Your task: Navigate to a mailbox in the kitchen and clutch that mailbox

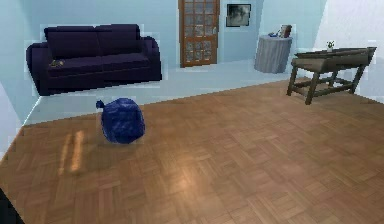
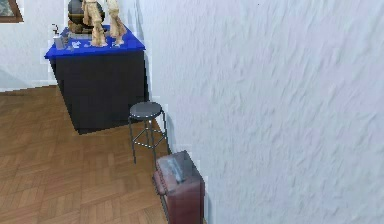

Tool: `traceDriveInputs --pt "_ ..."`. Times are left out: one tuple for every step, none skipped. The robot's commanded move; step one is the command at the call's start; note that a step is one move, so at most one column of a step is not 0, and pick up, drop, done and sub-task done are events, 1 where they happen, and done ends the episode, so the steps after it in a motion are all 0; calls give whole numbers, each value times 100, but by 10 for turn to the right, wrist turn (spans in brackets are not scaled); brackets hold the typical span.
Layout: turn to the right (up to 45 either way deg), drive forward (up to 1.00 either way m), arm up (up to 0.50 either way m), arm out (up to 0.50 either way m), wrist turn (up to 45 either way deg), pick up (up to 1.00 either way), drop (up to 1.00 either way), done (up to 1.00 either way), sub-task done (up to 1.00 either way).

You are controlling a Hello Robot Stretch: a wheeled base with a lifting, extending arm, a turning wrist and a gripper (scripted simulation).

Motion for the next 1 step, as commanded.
traceDriveInputs --pt "0 0 0 48 0 0 0 0 0"
